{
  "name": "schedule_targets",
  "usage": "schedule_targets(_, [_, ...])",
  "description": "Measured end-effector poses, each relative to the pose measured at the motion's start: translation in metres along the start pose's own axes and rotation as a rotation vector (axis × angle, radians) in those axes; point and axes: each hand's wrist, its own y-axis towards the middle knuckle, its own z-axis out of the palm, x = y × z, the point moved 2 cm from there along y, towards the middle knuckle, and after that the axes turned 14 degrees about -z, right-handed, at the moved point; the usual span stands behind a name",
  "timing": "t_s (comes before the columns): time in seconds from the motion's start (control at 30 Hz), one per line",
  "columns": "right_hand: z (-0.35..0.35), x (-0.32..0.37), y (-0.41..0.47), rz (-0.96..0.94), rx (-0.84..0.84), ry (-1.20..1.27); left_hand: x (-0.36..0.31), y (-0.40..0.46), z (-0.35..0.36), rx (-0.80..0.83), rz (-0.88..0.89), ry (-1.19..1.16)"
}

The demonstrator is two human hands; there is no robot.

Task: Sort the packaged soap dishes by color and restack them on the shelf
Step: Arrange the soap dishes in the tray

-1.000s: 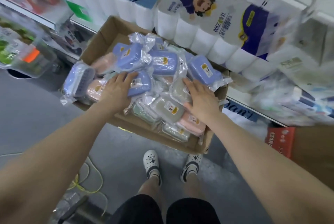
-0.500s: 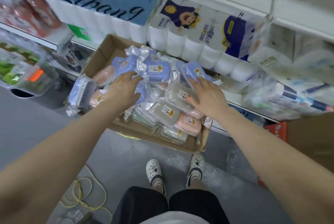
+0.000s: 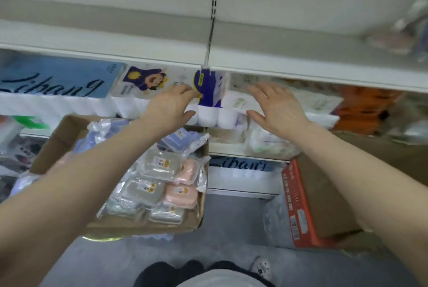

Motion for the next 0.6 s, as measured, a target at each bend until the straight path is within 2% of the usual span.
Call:
schedule_targets(0.37, [-0.061,-0.202,-0.157,0.196,-0.049,-0.217,-0.253,0.127,0.003,-0.16,0.252,-0.078])
schedule_targets(0.6, [-0.061,-0.307,-0.239,0.382,-0.018,-0.224,-0.383,0.191,0.03,-0.1,0.337,-0.123])
